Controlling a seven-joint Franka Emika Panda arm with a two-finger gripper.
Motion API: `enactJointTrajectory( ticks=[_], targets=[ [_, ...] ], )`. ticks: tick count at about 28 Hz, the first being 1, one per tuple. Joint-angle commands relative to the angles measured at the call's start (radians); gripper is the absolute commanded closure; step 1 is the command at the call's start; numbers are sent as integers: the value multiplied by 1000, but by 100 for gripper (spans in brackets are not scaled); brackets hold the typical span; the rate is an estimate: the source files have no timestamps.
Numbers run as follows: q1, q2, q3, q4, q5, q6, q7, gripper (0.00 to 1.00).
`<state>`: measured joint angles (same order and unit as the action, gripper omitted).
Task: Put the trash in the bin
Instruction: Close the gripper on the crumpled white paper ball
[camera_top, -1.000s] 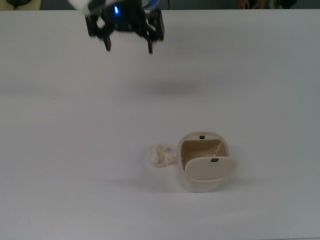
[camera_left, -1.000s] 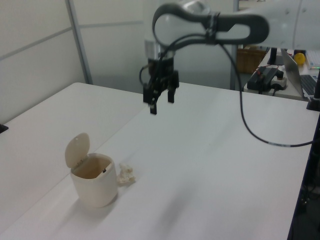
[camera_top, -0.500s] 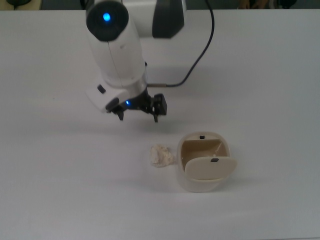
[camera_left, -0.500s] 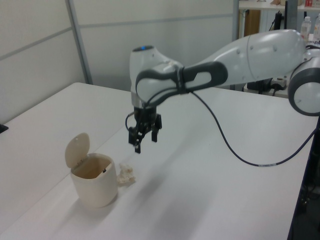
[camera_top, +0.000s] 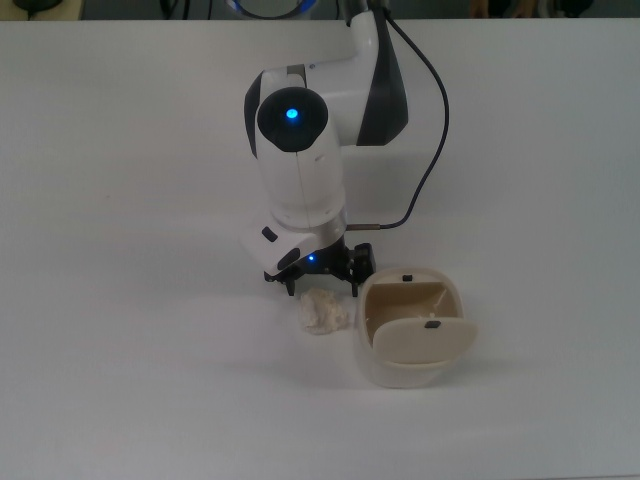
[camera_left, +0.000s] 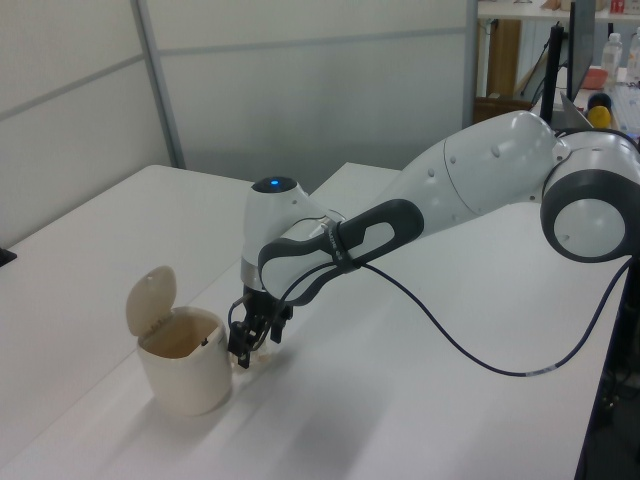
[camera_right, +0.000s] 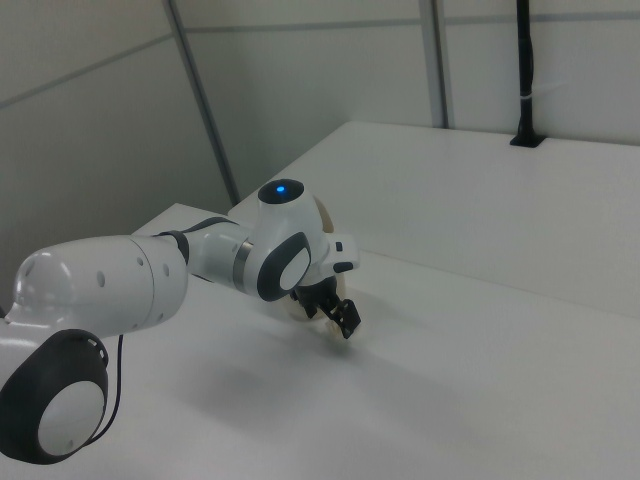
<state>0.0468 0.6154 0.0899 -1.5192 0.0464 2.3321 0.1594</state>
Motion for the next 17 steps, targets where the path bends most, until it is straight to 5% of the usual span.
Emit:
enactJointTrajectory(
  ticks=[1,7,13,17],
  targets=[
    [11,-11,-7,-9,-10,36,38,46],
    [7,-6,-9,-6,-10,84,43,59],
    [4,-8,-16,-6,-23,99,34,100],
    [4,-8,-18,-6,-65,99,28,100]
  ],
)
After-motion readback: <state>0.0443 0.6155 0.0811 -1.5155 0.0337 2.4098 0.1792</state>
